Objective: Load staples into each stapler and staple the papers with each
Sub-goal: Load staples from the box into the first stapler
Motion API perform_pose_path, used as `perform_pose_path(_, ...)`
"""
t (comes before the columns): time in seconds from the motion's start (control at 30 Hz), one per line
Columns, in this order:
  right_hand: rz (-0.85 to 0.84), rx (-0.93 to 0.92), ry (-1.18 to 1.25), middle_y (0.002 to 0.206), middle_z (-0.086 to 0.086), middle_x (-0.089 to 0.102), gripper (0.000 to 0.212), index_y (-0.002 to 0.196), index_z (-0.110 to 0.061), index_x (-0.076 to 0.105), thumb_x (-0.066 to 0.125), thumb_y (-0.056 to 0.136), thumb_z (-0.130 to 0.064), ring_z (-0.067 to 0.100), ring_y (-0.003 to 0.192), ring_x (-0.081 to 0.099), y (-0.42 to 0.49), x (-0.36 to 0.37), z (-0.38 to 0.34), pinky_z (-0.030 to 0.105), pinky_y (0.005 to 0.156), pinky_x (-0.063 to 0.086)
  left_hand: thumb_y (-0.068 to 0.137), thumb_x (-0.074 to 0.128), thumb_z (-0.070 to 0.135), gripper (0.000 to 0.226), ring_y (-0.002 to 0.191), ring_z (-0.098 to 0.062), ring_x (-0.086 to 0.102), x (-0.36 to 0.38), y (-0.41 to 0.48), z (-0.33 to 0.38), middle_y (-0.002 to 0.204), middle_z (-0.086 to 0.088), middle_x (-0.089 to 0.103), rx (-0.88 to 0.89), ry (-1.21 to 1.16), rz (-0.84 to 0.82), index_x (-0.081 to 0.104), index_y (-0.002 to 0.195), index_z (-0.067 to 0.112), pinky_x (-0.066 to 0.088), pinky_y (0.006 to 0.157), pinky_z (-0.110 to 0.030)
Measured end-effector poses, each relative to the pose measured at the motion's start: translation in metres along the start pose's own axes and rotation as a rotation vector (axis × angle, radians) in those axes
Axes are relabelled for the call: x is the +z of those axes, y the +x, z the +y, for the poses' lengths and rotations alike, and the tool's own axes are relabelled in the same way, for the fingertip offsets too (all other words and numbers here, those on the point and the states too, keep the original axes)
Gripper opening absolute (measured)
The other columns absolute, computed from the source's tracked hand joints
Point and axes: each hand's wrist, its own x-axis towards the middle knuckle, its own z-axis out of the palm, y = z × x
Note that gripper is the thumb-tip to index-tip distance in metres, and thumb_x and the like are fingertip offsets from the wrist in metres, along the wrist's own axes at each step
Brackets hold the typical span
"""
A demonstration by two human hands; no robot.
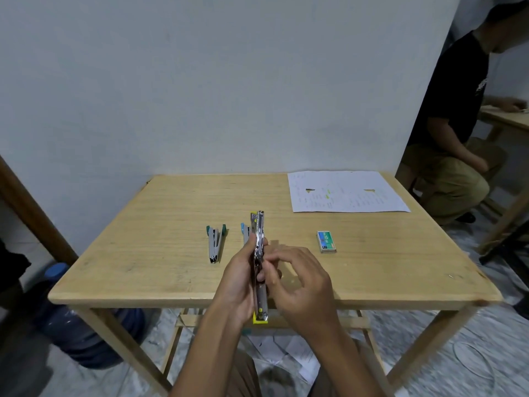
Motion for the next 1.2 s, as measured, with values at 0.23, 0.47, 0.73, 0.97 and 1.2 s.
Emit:
perform_pose_path(0.23,-0.189,0.395,-0.012,0.125,-0.035,0.04,0.055,0.136,-0.043,0.052,0.037,0.089,-0.066,-0.001,0.122,0.045,0.03,-0.002,-0.008,0.026,0.093,0.048,0.098,0.048,0.043,0.036,0.034,-0.005,0.03,0.009,-0.012,-0.005,0.049,0.003,0.04,0.039,0.14,-0.046,0.06,0.083,0.012,0.027,0.04,-0.02)
perform_pose_path(0.47,-0.189,0.462,0.069,0.125,-0.032,0.045,0.055,0.138,-0.039,0.053,0.041,0.091,-0.064,-0.005,0.128,0.037,0.033,0.004,-0.012,0.024,0.097,0.044,0.094,0.052,0.047,0.042,0.042,-0.007,0.029,0.01,-0.014,-0.008,0.048,0.004,0.04,0.13,0.267,-0.046,0.071,0.065,0.023,0.028,0.045,-0.022)
perform_pose_path(0.73,-0.156,0.556,0.229,0.119,-0.045,0.045,0.054,0.133,-0.033,0.06,0.044,0.09,-0.063,0.0,0.128,0.043,0.033,0.011,-0.013,0.04,0.095,0.053,0.094,0.051,0.05,0.039,0.091,-0.029,0.05,0.005,-0.01,-0.011,0.101,-0.017,0.064,0.224,0.383,-0.071,0.07,0.118,0.027,0.04,0.079,-0.043)
perform_pose_path(0.97,-0.132,0.536,0.218,0.122,-0.032,0.05,0.051,0.126,-0.027,0.067,0.042,0.093,-0.057,-0.007,0.126,0.041,0.036,0.009,-0.011,0.009,0.099,0.037,0.1,0.044,0.045,0.038,0.071,-0.023,0.053,0.003,-0.011,-0.011,0.082,-0.012,0.06,0.287,0.476,-0.044,0.071,0.112,0.021,0.043,0.06,-0.031)
perform_pose_path(1.2,-0.066,0.654,0.354,0.123,-0.028,0.055,0.05,0.114,-0.037,0.071,0.046,0.085,-0.069,0.022,0.117,0.059,0.034,0.013,-0.007,0.054,0.095,0.051,0.102,0.041,0.041,0.05,0.087,-0.029,0.043,0.006,-0.011,-0.009,0.094,-0.016,0.057,0.324,0.51,0.036,0.055,0.115,-0.005,0.036,0.068,-0.04)
